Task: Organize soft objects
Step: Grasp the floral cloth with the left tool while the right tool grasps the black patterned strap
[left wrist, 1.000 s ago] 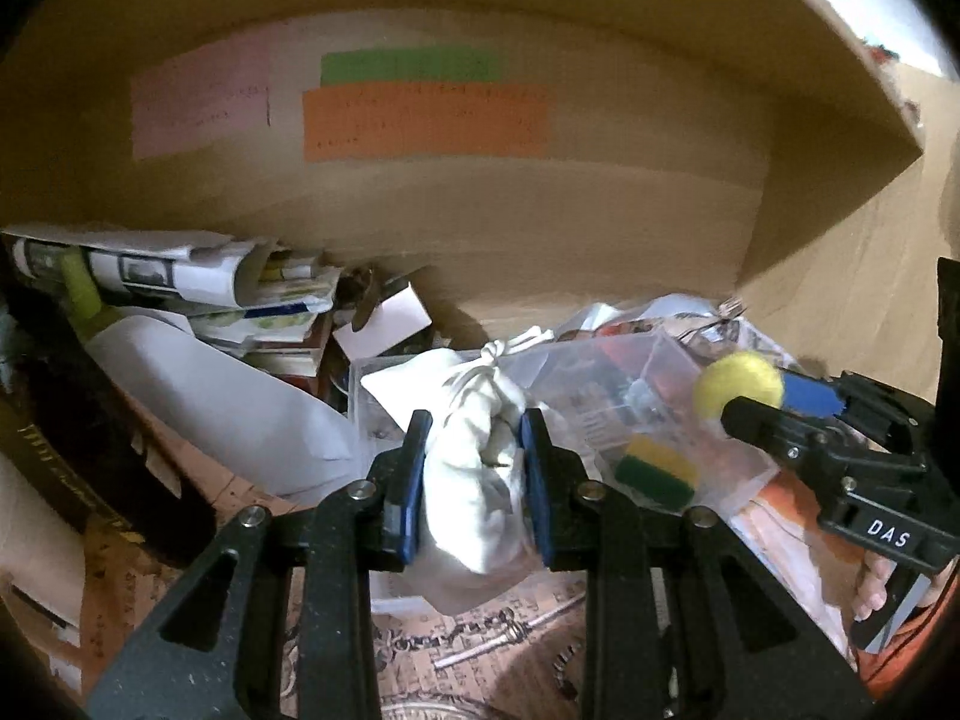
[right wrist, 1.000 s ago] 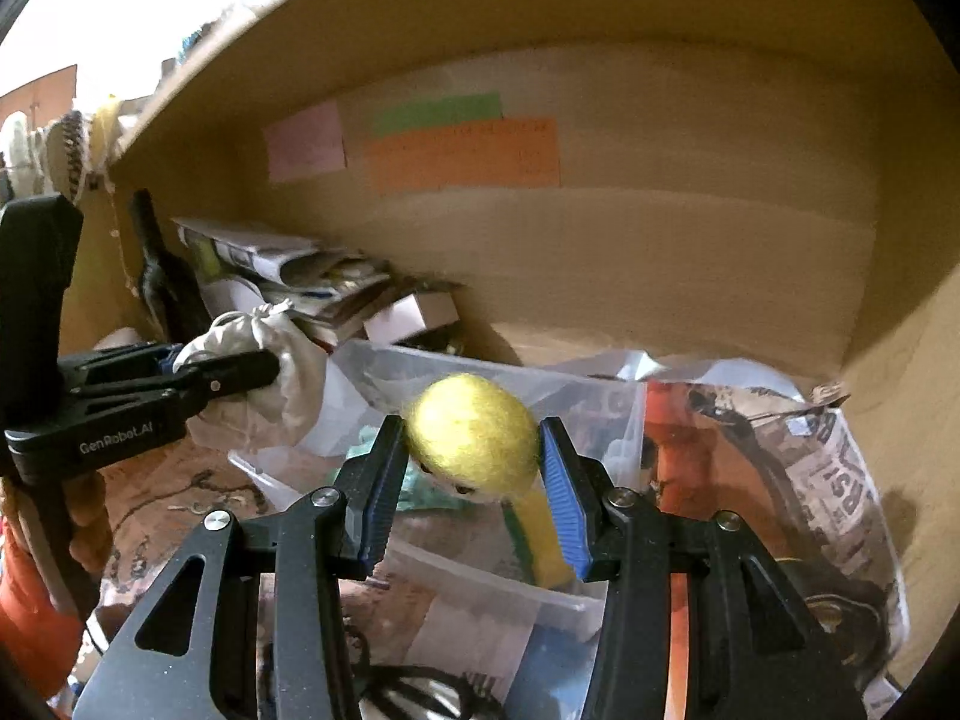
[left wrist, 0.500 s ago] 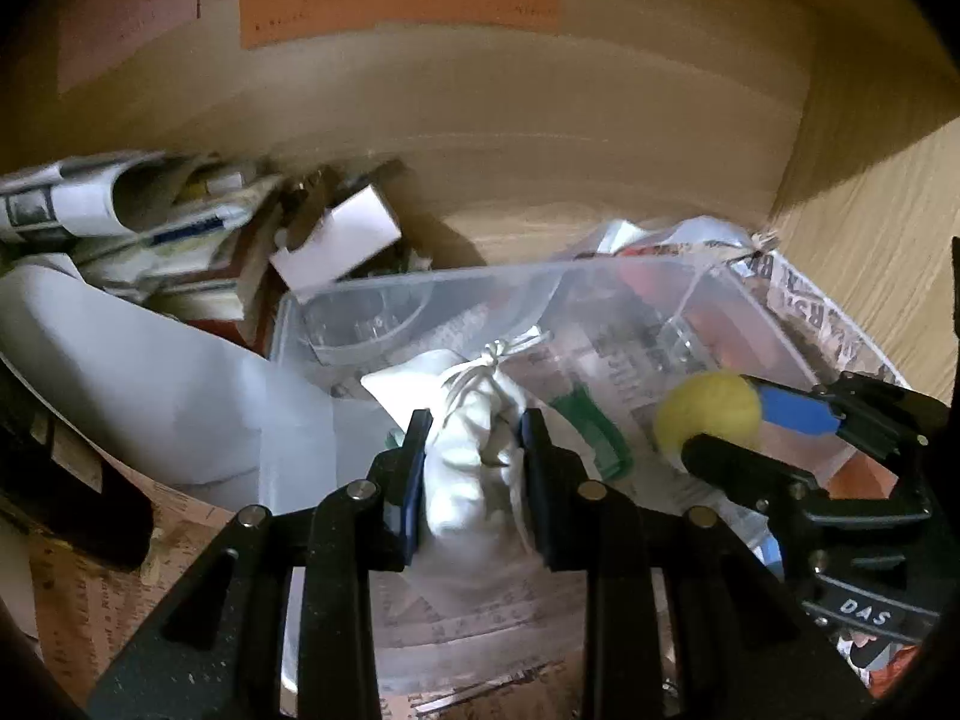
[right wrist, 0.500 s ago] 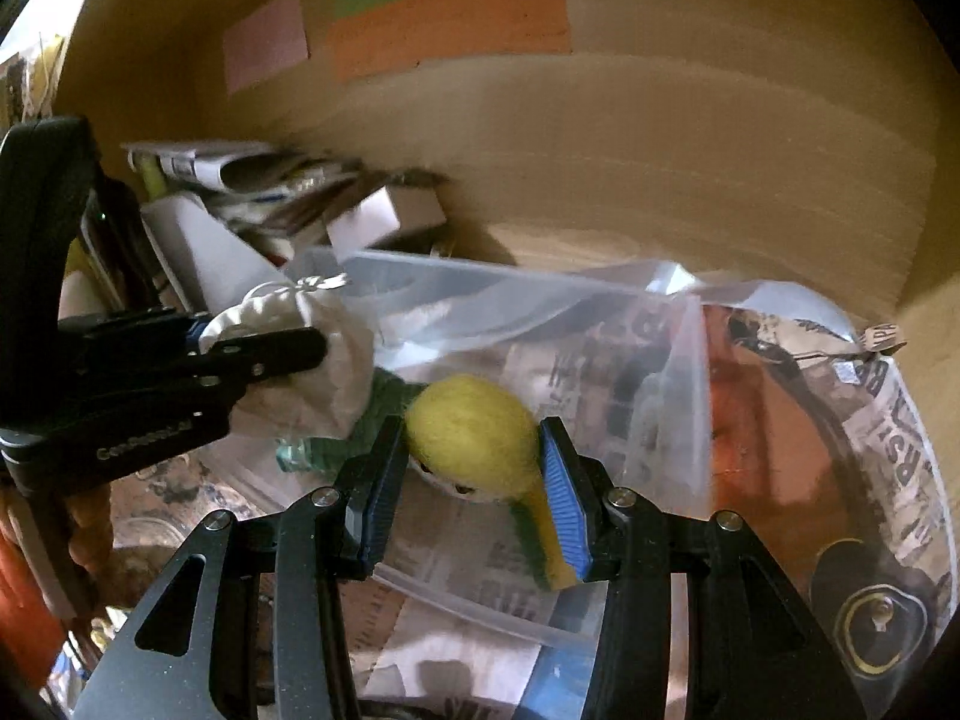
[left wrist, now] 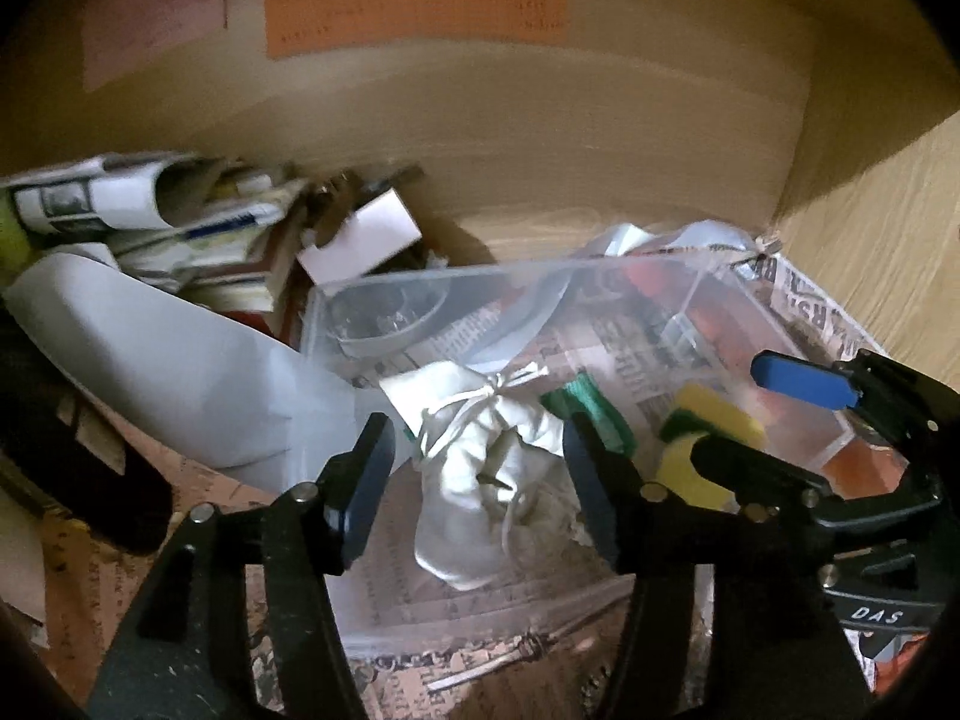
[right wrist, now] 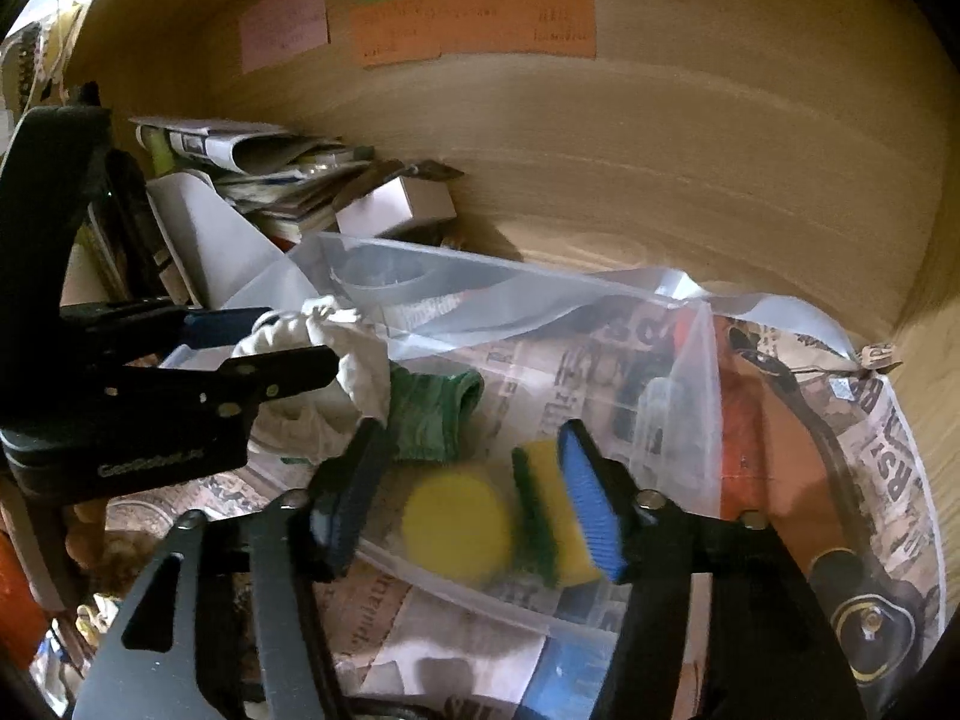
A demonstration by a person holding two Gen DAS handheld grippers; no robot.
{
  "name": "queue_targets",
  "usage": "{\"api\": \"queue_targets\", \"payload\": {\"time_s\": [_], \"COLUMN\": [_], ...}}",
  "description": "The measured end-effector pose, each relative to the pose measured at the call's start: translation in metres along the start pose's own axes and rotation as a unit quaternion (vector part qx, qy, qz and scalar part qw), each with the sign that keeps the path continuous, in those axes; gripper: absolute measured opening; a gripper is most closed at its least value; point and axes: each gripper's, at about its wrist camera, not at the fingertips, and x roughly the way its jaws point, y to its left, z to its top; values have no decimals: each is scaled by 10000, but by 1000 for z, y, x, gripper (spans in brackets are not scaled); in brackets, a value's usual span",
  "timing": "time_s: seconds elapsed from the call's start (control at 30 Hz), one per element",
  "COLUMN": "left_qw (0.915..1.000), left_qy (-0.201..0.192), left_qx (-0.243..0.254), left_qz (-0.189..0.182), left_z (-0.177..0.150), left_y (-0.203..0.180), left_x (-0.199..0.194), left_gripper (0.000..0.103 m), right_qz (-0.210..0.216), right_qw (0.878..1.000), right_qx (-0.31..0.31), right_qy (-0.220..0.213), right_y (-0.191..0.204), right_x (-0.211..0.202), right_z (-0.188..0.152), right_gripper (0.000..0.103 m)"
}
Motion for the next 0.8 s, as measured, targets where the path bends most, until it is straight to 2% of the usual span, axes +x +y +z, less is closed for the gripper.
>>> {"api": "queue_targets", "payload": {"time_s": [0.17,0.33,0.47,0.63,0.8], "left_qw": [9996,9980,9965,9956,9966], "left_qy": [-290,-622,-832,-931,-784], "left_qx": [-14,64,79,108,216], "left_qz": [-40,-27,5,73,99], "left_z": [0,-4,-14,-35,-57], "left_y": [3,2,3,2,-5], "left_x": [-32,-65,-90,-112,-117], "left_gripper": [71,84,94,98,98], "right_qz": [-74,-251,-276,-246,-147], "right_qw": [9996,9969,9948,9939,9955], "right_qx": [-29,-182,-262,-249,-171], "right_qy": [-262,-719,-940,-1050,-915], "right_y": [1,8,15,20,25], "right_x": [-23,-59,-85,-105,-112], "right_z": [5,5,-2,-19,-42], "right_gripper": [66,81,82,91,93]}}
